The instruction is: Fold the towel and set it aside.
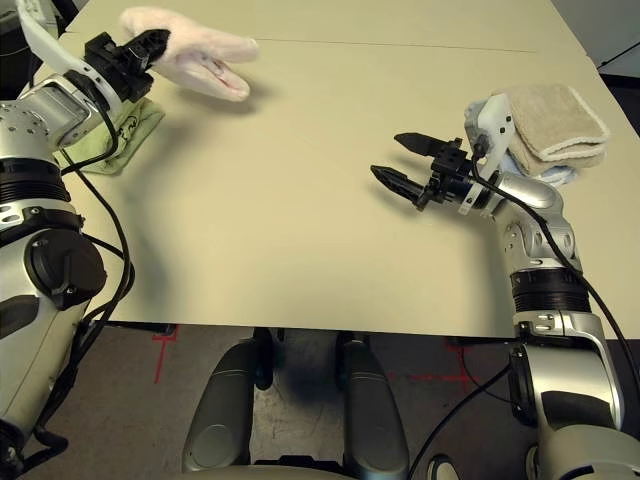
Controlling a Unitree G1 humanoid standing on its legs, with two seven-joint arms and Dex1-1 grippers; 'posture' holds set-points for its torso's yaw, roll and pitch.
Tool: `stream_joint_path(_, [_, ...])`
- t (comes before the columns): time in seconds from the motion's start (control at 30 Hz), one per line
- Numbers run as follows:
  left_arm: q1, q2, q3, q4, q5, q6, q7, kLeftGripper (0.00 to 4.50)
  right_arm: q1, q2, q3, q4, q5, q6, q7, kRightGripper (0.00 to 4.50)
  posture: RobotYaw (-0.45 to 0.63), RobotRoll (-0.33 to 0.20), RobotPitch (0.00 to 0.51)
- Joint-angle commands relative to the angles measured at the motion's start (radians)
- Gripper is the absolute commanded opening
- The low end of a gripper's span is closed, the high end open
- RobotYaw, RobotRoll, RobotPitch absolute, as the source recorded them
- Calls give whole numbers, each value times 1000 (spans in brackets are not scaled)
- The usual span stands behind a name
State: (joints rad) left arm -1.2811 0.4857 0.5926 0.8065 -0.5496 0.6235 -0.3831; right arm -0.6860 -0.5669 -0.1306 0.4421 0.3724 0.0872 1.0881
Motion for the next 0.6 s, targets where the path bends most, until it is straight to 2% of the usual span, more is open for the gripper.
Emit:
stream_joint_path(0.03, [-14, 31, 9, 38, 7, -99, 29, 37, 9, -2, 3, -1, -1, 3, 5, 4500, 136, 0, 238])
stream_joint_path(0.23, [23, 72, 23, 49, 8, -235, 78, 37, 8, 0, -3, -5, 4, 9, -5, 4500, 137, 0, 239])
stream_joint_path(0.6, [151, 66, 48, -133, -73, -191, 112, 37, -35, 58, 5, -123, 112, 150, 14, 4500, 156, 0, 238])
